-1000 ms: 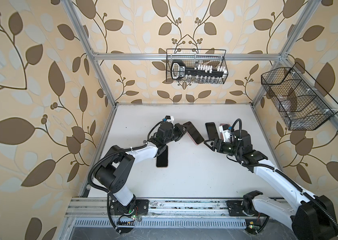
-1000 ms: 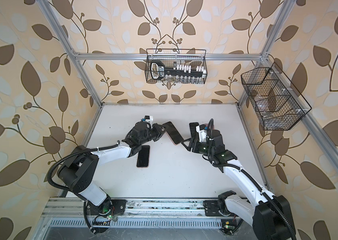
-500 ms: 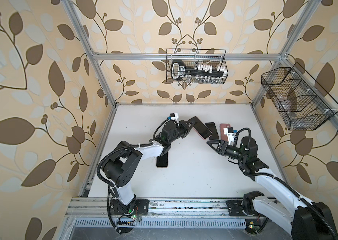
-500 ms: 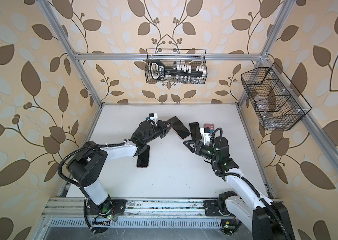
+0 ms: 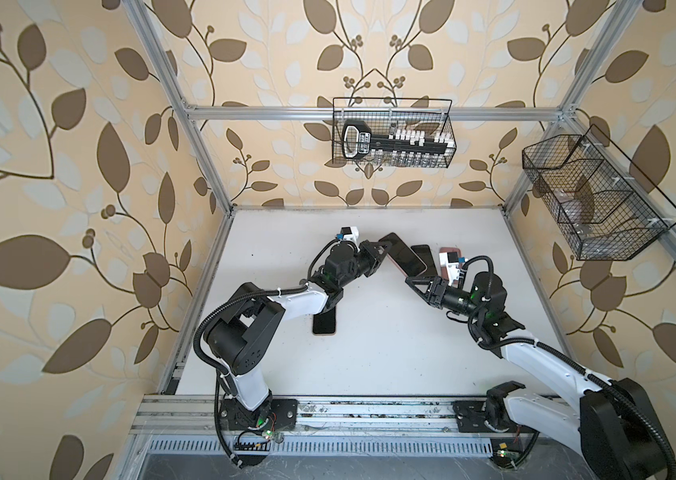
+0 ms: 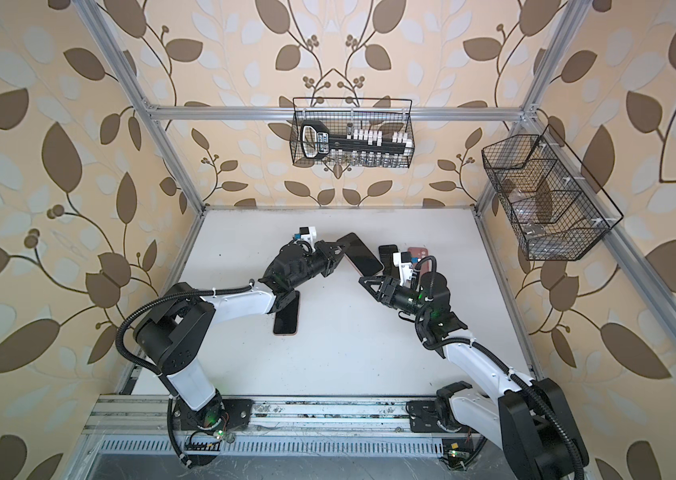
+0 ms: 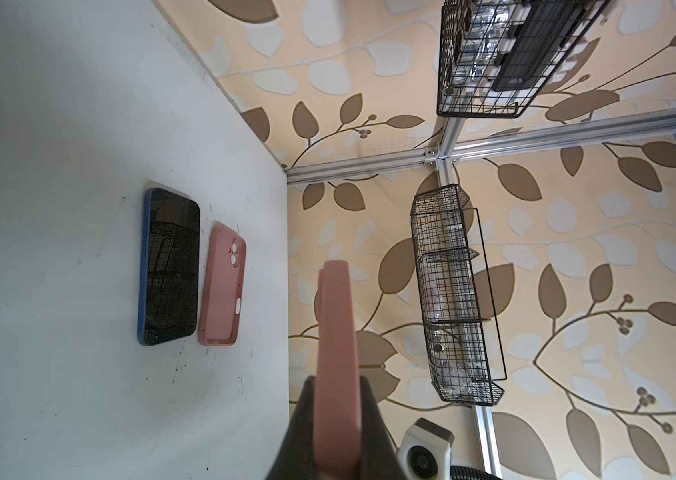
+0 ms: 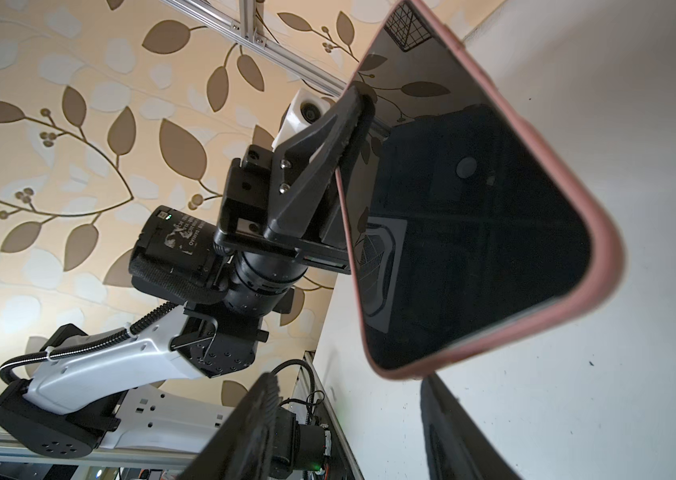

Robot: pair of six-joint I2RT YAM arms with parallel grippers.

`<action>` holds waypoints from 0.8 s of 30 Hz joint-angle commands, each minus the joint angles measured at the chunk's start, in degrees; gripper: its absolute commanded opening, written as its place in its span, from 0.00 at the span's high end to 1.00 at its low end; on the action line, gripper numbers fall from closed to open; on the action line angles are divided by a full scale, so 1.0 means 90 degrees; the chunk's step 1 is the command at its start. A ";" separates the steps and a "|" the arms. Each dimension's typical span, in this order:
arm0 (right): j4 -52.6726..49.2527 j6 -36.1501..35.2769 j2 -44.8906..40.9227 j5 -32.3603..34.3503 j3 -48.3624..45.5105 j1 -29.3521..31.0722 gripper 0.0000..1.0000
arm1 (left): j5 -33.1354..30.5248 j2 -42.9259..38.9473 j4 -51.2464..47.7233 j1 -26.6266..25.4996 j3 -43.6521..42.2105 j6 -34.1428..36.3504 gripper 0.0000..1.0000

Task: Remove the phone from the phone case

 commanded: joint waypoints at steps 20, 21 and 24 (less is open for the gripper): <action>0.1233 0.0427 0.0479 0.0653 0.0030 0.0337 0.68 | -0.0095 -0.0699 0.0819 -0.0130 0.0123 -0.0185 1.00; 0.1238 0.0425 0.0494 0.0652 0.0041 0.0350 0.69 | -0.0103 -0.0716 0.0819 -0.0127 0.0116 -0.0170 1.00; 0.1387 0.0492 0.0537 0.0686 0.0006 0.0369 0.73 | -0.0128 -0.0747 0.0794 -0.0127 0.0096 -0.0162 1.00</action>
